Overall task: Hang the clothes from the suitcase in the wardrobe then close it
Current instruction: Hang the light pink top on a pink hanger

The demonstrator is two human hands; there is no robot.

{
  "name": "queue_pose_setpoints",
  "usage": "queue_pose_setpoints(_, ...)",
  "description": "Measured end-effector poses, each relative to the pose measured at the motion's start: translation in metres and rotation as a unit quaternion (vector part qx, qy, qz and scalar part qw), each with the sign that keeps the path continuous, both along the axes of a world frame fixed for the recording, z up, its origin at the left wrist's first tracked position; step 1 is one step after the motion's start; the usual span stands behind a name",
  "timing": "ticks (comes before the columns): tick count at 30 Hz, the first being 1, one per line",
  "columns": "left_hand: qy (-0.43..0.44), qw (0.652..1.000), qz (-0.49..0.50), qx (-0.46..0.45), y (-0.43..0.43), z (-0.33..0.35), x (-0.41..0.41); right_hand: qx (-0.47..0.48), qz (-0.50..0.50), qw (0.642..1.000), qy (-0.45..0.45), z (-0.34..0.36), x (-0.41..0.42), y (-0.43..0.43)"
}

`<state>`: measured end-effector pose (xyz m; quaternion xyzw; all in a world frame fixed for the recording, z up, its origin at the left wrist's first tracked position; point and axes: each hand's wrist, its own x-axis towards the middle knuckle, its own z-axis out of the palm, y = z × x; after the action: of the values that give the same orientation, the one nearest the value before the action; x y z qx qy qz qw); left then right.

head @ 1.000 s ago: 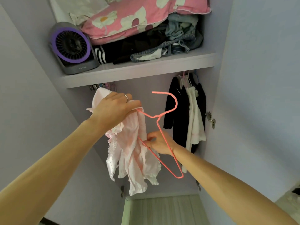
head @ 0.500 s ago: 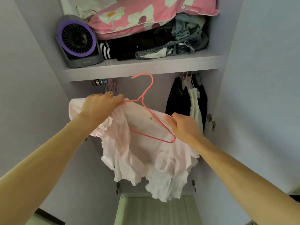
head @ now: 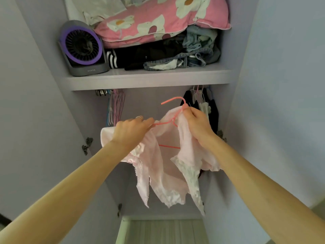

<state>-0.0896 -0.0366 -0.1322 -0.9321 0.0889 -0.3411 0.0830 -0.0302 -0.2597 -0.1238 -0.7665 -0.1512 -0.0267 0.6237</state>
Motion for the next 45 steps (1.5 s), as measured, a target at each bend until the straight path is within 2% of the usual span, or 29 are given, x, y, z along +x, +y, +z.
queue_pose_setpoints(2, 0.032, 0.998, 0.024, -0.051, -0.003, -0.002, -0.002, -0.036, 0.081, 0.996, -0.003, 0.007, 0.0, -0.007)
queue_pose_setpoints(3, 0.065, 0.992, 0.049, -0.099, -0.002, -0.001, -0.004, -0.087, 0.082, 0.992, -0.038, 0.009, 0.002, -0.014)
queue_pose_setpoints(5, 0.093, 0.973, 0.03, -0.21, 0.009, 0.005, -0.003, -0.243, 0.023, 0.961, -0.128, 0.006, 0.009, -0.03)
queue_pose_setpoints(6, 0.099, 0.962, 0.014, -0.254, 0.012, 0.011, -0.005, -0.301, 0.025, 0.945, -0.122, 0.003, 0.012, -0.035)
queue_pose_setpoints(8, 0.104, 0.94, -0.014, -0.323, 0.012, 0.018, -0.006, -0.325, 0.061, 0.941, -0.071, -0.008, 0.012, -0.037)
queue_pose_setpoints(10, 0.128, 0.922, -0.039, -0.364, 0.013, 0.018, -0.009, -0.304, 0.041, 0.946, -0.103, -0.017, 0.011, -0.033)
queue_pose_setpoints(12, 0.154, 0.941, -0.018, -0.301, 0.025, 0.01, -0.016, -0.276, -0.006, 0.949, -0.154, -0.019, 0.013, -0.033)
queue_pose_setpoints(14, 0.173, 0.964, 0.056, -0.192, 0.05, 0.0, -0.018, -0.252, -0.033, 0.95, -0.18, -0.019, 0.016, -0.034)
queue_pose_setpoints(16, 0.204, 0.964, 0.149, -0.085, 0.069, -0.005, -0.021, -0.235, -0.051, 0.954, -0.177, -0.022, 0.019, -0.034)
queue_pose_setpoints(17, 0.22, 0.96, 0.161, -0.067, 0.073, -0.008, -0.021, -0.226, -0.058, 0.957, -0.174, -0.023, 0.02, -0.032)
queue_pose_setpoints(18, 0.232, 0.956, 0.151, -0.094, 0.073, -0.009, -0.022, -0.219, -0.066, 0.958, -0.173, -0.024, 0.021, -0.031)
queue_pose_setpoints(21, 0.286, 0.921, 0.06, -0.259, 0.06, -0.008, -0.023, -0.195, -0.092, 0.962, -0.165, -0.025, 0.026, -0.027)
queue_pose_setpoints(24, 0.317, 0.876, -0.008, -0.364, 0.039, 0.004, -0.019, -0.187, -0.088, 0.968, -0.142, -0.026, 0.023, -0.02)
queue_pose_setpoints(25, 0.313, 0.872, -0.024, -0.375, 0.03, 0.008, -0.016, -0.192, -0.076, 0.969, -0.134, -0.026, 0.019, -0.017)
queue_pose_setpoints(29, 0.276, 0.898, -0.035, -0.342, -0.007, 0.017, -0.007, -0.191, -0.005, 0.978, -0.085, -0.029, 0.004, 0.0)
queue_pose_setpoints(31, 0.262, 0.901, -0.034, -0.343, -0.013, 0.016, -0.003, -0.216, -0.012, 0.969, -0.116, -0.035, -0.001, 0.002)
queue_pose_setpoints(34, 0.229, 0.91, -0.016, -0.346, -0.009, 0.017, 0.004, -0.241, -0.105, 0.927, -0.268, -0.052, -0.011, -0.005)
queue_pose_setpoints(35, 0.223, 0.911, -0.014, -0.347, -0.009, 0.019, 0.005, -0.266, -0.127, 0.909, -0.294, -0.058, -0.015, -0.005)
queue_pose_setpoints(38, 0.225, 0.915, -0.03, -0.334, -0.019, 0.029, 0.008, -0.392, -0.175, 0.849, -0.309, -0.072, -0.022, 0.004)
queue_pose_setpoints(39, 0.227, 0.916, -0.035, -0.329, -0.022, 0.032, 0.009, -0.412, -0.178, 0.84, -0.304, -0.073, -0.023, 0.006)
queue_pose_setpoints(41, 0.223, 0.929, -0.035, -0.293, -0.02, 0.033, 0.009, -0.4, -0.166, 0.867, -0.247, -0.071, -0.017, 0.003)
queue_pose_setpoints(43, 0.229, 0.952, -0.012, -0.204, -0.01, 0.031, 0.007, -0.361, -0.167, 0.901, -0.174, -0.065, -0.008, -0.009)
queue_pose_setpoints(45, 0.247, 0.96, 0.012, -0.135, 0.0, 0.028, 0.004, -0.308, -0.177, 0.921, -0.158, -0.056, 0.002, -0.022)
